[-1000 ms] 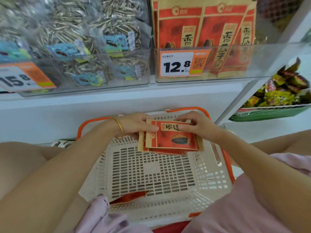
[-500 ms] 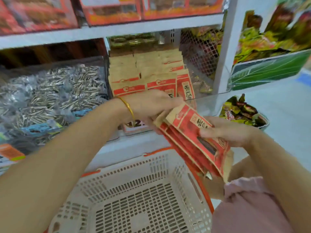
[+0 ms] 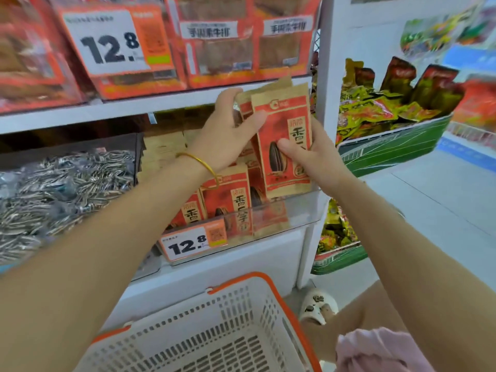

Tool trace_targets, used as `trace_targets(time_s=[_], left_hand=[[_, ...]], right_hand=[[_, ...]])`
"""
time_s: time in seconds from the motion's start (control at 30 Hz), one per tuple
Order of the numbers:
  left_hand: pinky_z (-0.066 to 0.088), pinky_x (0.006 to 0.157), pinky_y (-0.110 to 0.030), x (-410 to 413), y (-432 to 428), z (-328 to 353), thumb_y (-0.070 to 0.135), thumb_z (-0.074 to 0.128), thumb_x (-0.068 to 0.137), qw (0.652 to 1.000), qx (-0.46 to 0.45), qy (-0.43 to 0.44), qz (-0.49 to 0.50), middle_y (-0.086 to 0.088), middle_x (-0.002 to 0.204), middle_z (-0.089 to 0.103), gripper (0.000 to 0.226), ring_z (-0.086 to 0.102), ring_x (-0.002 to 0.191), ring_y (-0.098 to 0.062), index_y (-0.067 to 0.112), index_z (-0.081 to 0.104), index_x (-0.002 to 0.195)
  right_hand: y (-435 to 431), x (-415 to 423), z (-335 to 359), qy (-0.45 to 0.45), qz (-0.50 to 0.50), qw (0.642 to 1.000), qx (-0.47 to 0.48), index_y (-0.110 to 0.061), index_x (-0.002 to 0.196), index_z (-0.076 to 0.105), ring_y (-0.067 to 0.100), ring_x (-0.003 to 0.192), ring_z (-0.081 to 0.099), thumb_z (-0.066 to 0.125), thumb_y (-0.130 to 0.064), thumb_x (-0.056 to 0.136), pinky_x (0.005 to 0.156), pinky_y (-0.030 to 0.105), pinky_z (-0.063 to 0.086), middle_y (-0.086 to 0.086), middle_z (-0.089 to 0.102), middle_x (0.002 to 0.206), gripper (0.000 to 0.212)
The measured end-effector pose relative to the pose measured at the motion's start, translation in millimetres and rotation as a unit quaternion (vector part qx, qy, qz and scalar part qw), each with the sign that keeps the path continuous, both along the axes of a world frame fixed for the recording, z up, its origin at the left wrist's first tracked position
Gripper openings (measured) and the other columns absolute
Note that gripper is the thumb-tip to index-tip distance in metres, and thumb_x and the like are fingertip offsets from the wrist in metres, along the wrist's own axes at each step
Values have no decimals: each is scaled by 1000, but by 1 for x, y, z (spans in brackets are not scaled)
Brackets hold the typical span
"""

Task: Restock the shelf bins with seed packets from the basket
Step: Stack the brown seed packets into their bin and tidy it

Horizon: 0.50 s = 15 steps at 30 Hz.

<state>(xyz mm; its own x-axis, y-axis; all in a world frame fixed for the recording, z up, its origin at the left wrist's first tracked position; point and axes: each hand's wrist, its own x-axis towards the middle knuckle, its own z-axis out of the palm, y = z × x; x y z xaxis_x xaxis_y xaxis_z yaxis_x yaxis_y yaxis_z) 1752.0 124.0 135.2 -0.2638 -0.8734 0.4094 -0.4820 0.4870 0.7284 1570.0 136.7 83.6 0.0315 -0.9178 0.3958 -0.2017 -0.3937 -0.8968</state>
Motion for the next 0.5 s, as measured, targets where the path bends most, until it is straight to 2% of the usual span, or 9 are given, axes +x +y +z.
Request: trace_targets(time_s=[0.1,0.17,0.27,0.33,0.37,0.43,0.5], left_hand=[[45,76,-24,-1,-1,-6,33,58,90,996,-11,-82,24,6,108,53,54,58,94,-12,15,32,134],[41,72,-23,0,-4,-12,31,56,91,986,-2,-156,55,3,106,51,51,56,92,-13,12,35,134],[43,89,-32,-1,-12,-17,33,55,90,968,-19,-239,79,-6,119,57,47,54,109,-24,11,45,130],[35,98,-36,-2,-19,-16,38,53,90,947,-35,-306,93,-7,120,57,42,48,116,-27,13,52,124],[31,99,-37,-2,-22,-15,43,51,89,932,-38,-347,100,-6,120,57,43,46,118,-28,16,54,122],[33,98,-40,0,-28,-15,56,47,84,907,-27,-402,118,-5,118,56,48,44,116,-29,23,57,117],[36,99,-45,2,-30,-13,63,41,77,897,12,-423,125,-5,116,55,55,43,115,-31,28,58,116]], right_hand=[[-7,4,-13,41,14,998,33,-29,111,50,7,94,66,67,-32,84,80,27,54,-5,66,105,32],[-11,7,-18,86,38,991,90,-31,106,54,0,85,67,67,-33,83,74,22,53,-11,67,99,26],[-16,7,-17,105,73,977,168,-20,117,59,11,90,70,68,-43,77,81,31,55,-2,71,104,47],[-19,6,-13,108,116,961,225,-21,122,56,17,98,68,68,-44,74,85,33,54,0,70,111,55],[-19,5,-10,122,139,950,251,-23,122,56,15,99,67,69,-40,77,82,29,54,-2,69,112,50],[-22,5,-4,157,182,926,291,-28,120,55,9,101,64,68,-25,83,80,24,51,-6,67,114,39],[-26,4,-5,169,196,914,312,-23,123,56,14,106,63,69,-15,83,88,30,50,-2,67,116,42]])
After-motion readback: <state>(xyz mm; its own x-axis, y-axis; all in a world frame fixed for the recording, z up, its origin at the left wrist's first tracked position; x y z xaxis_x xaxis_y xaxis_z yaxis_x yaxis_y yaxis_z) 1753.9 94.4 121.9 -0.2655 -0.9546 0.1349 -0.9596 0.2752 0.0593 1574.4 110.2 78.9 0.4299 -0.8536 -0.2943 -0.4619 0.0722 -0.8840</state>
